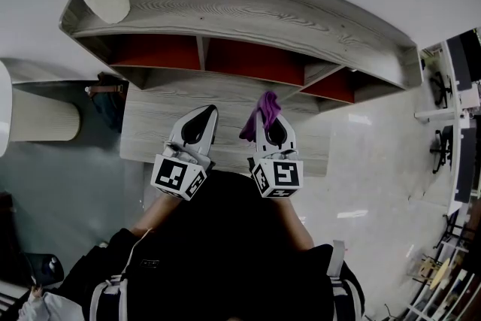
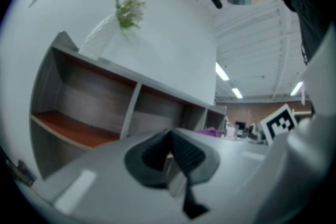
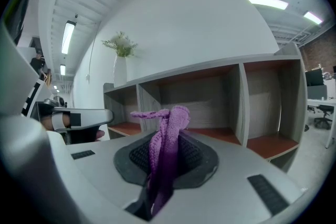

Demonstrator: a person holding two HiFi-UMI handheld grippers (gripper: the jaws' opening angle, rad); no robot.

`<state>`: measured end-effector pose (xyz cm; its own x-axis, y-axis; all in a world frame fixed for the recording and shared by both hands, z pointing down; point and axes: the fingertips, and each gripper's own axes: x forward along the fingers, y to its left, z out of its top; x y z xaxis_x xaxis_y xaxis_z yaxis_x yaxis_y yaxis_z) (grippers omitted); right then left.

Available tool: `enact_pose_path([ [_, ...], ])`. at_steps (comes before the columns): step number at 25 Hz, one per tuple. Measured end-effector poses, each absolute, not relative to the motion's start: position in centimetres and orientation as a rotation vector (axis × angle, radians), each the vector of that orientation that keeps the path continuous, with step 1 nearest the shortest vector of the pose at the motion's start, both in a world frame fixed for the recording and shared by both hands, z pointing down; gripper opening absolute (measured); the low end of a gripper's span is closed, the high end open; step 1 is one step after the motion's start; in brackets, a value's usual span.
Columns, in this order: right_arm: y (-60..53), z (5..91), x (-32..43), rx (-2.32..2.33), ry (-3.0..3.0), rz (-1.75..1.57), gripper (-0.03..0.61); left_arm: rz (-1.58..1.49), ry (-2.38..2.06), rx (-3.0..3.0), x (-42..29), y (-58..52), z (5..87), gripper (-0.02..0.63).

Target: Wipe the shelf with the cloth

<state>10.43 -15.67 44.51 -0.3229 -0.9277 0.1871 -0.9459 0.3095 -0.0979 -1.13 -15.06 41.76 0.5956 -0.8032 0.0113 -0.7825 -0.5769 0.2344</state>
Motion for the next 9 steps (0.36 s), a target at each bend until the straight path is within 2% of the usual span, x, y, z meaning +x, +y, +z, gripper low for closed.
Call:
enact_pose_path([
  [9, -15.6, 44.33, 10.48, 1.772, -2.455, 0.275, 0.049, -0.133, -1.312, 2.617, -1.07, -15.11, 41.59, 0.005],
])
